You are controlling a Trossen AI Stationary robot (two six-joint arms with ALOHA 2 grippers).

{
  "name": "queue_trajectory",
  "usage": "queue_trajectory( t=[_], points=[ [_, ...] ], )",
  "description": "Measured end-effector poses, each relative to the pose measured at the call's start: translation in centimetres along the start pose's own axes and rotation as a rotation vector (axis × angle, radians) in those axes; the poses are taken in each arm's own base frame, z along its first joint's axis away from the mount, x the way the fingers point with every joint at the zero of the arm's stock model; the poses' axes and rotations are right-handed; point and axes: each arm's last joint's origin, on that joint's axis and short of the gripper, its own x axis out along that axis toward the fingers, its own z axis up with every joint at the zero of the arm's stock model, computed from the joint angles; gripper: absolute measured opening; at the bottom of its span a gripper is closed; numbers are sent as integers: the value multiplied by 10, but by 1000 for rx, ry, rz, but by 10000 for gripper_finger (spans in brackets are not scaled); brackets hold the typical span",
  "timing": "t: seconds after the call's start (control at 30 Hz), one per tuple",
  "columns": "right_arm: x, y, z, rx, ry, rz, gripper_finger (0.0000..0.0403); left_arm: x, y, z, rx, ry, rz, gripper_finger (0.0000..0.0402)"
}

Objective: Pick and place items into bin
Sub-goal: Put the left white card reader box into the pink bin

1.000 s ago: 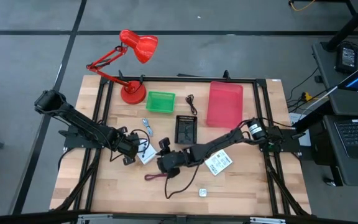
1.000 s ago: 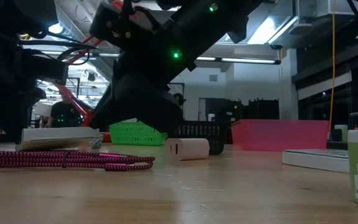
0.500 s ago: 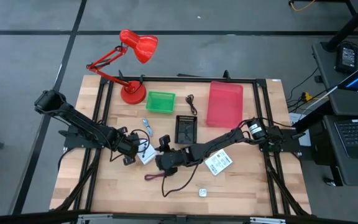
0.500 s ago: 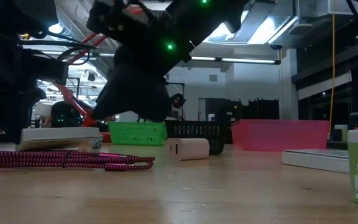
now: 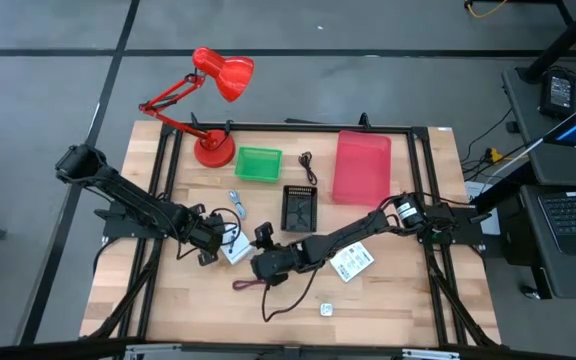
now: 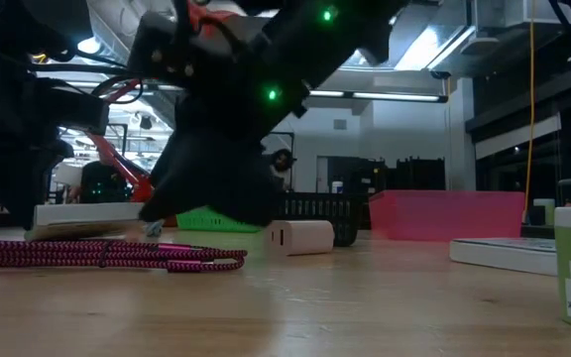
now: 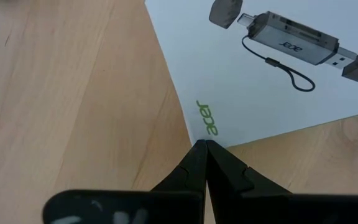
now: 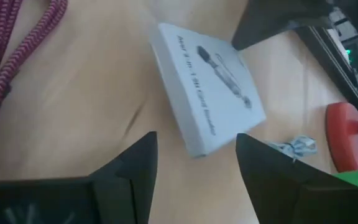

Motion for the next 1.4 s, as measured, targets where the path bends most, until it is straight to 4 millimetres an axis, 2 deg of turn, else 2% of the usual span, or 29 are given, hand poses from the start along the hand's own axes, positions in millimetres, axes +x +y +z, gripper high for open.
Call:
queue_trajectory(
  t=[0.2, 0.57, 0.87, 1.17, 1.27, 1.4],
  points=[
    [8, 4, -5, -50, 37, -84, 197, 0, 0, 0, 1, 0, 0, 3],
    [9, 4, -3, -45, 6, -62, 197, 0, 0, 0, 2, 0, -4, 3],
    [21, 3, -7, -155, -14, -82, 197, 0, -1, 1, 12, -4, -13, 3],
    [24, 2, -6, -168, -30, -110, 196, 0, -2, 2, 23, -12, -27, 3],
    [24, 2, -6, -168, -30, -111, 186, 0, -2, 2, 29, -16, -30, 3],
    [24, 2, -6, -168, -31, -112, 152, 0, -2, 2, 30, -15, -29, 3]
  ],
)
